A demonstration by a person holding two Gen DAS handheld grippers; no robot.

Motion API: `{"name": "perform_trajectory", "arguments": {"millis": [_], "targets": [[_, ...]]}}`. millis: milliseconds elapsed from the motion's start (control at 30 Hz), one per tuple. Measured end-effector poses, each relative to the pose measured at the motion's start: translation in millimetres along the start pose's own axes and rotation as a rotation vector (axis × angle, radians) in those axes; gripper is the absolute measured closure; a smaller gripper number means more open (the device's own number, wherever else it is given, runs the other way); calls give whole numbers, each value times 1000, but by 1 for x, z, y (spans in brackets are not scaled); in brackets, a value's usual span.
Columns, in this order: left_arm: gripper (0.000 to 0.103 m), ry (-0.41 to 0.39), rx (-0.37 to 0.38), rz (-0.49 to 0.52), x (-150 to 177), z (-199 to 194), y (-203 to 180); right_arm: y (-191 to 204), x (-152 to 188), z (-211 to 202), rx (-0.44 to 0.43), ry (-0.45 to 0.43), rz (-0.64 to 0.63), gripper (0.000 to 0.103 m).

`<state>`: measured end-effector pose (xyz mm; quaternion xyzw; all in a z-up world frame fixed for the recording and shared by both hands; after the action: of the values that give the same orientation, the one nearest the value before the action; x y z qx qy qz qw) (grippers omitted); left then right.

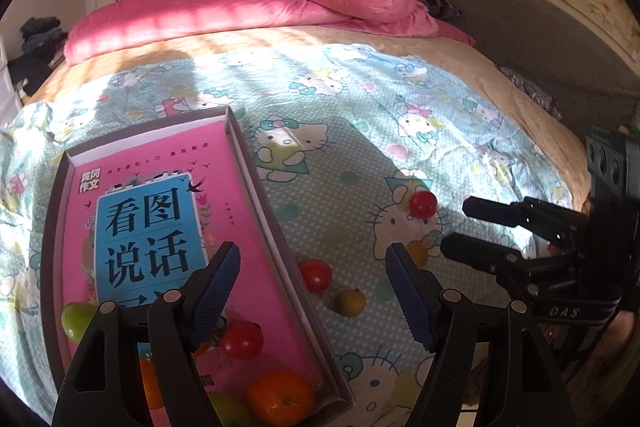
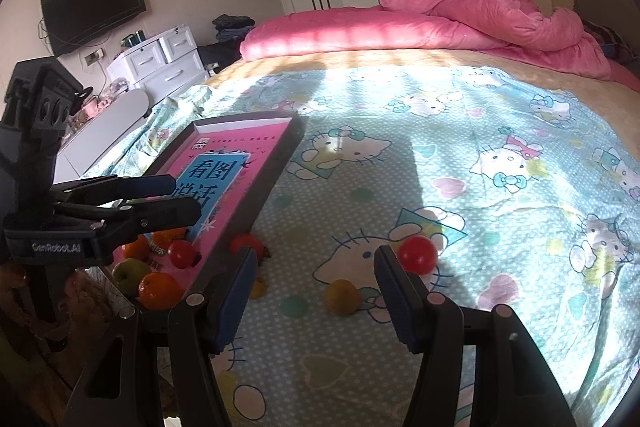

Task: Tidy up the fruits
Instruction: 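Move both tools back to the fruit left on the sheet, then grasp a small brown fruit with the left tool while the right tool grasps a small yellow fruit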

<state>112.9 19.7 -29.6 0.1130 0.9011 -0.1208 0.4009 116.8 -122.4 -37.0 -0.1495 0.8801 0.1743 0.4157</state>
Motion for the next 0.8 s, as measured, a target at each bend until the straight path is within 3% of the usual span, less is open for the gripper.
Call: {"name": "perform_trajectory", "arguments": {"millis": [300,533,800], "targets": [[27,38,69,135,11,2,-34,-25,3,-1,42,21,69,43],[26,154,121,180,30,16,-52,-36,3,-2,41,28,112,43],[35,246,38,188,42,36,-50,-27,6,5,24,65,69,43]]}}
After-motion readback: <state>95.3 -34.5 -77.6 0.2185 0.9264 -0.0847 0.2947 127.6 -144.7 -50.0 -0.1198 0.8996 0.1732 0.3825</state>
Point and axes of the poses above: each gripper's, at about its wrist camera, not at the fingertips, and z roughly the way its jaws point, y to its left, x to its underside, the point moved 5 cm from there along z, roughly the way its jaws point, and after that the axes turned 8 degrees about -y, right-handed, at the moved point
